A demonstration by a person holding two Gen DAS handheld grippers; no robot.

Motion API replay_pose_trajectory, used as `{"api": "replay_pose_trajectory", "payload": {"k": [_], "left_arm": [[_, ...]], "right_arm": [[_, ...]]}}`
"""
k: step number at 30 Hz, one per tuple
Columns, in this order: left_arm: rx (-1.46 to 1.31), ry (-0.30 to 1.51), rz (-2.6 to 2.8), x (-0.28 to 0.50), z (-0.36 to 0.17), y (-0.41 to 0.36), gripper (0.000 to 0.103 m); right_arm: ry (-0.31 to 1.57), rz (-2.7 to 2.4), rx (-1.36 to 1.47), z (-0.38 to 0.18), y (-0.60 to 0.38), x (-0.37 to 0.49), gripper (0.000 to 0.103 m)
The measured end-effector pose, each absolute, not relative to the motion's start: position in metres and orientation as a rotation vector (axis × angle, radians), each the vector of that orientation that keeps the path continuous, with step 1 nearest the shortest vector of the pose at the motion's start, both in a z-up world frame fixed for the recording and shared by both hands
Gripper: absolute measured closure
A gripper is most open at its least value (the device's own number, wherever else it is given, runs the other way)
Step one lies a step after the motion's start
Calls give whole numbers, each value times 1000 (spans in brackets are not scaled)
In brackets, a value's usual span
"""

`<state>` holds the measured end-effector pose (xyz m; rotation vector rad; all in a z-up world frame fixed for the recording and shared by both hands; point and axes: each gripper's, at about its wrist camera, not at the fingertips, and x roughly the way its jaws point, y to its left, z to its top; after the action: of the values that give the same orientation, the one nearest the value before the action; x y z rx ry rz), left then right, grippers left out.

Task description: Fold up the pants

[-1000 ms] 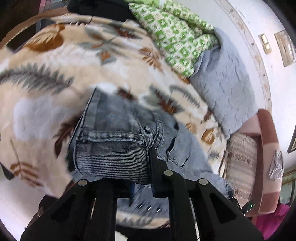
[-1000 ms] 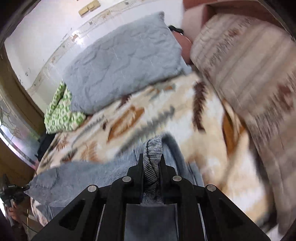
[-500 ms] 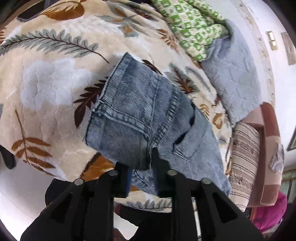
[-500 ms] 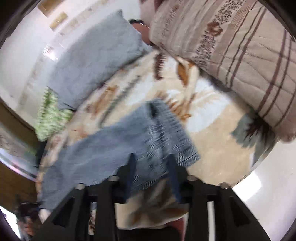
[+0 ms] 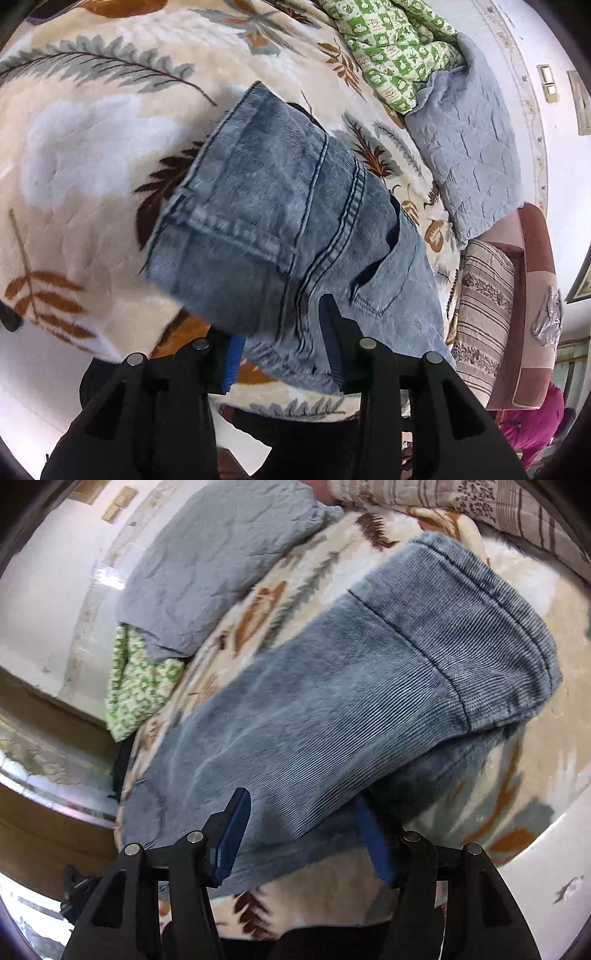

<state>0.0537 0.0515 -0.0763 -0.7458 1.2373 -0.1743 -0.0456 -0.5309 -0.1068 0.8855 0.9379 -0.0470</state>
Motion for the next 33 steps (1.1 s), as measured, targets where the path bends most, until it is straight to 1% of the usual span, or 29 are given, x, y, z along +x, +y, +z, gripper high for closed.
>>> {"api": "replay_pose_trajectory", "payload": {"k": [1,2,3,6,8,11,15,17,20,21,23,26,28,29,30,31,32,33], "left_arm": [[-731,1232,-176,58,-75,49,69],[-714,1225,-172,61,-73,47,82],[-701,1215,-172,63,-69,45,92],[-669,1171,-206,54,-50,46,91],[-623,1146,-205,43,-45,49,91],[-623,1178,-176,32,-64,60,91],[-686,1261,-138,33,-97,71,91],[-697,1264,-141,33,-99,74,90],[-625,1260,-158,29,-89,70,87],[-601,1257,-173,25,-84,70,87],[-588,1249,-260,16,-76,73,87],[-568,1194,-372,0,-54,86,86],[-557,1130,-371,3,-35,101,82],[-562,1095,-356,10,-25,108,69],[-561,1078,-332,18,-20,113,46],[-557,1061,-300,32,-17,118,37],[-553,1057,-284,44,-17,120,33],[-549,1068,-267,59,-20,121,33]], "right_arm": [[938,-44,903,-110,-533,-42,68],[938,-37,917,-111,-535,-39,102],[920,-27,935,-109,-538,-39,100],[823,49,974,-82,-539,-53,100],[810,80,963,-70,-537,-65,100],[860,82,990,-86,-532,-82,100],[950,17,1048,-133,-534,-90,100],[962,6,1041,-140,-534,-89,99],[987,10,971,-126,-532,-86,91],[998,9,943,-119,-531,-87,90],[1009,-5,886,-103,-533,-92,82],[1000,-4,825,-77,-539,-104,78],[981,9,734,-54,-538,-100,76],[968,34,688,-41,-531,-84,70],[955,69,660,-33,-525,-72,65],[942,107,628,-26,-517,-56,53],[942,140,600,-22,-504,-37,43],[943,173,572,-20,-493,-20,41]]}}
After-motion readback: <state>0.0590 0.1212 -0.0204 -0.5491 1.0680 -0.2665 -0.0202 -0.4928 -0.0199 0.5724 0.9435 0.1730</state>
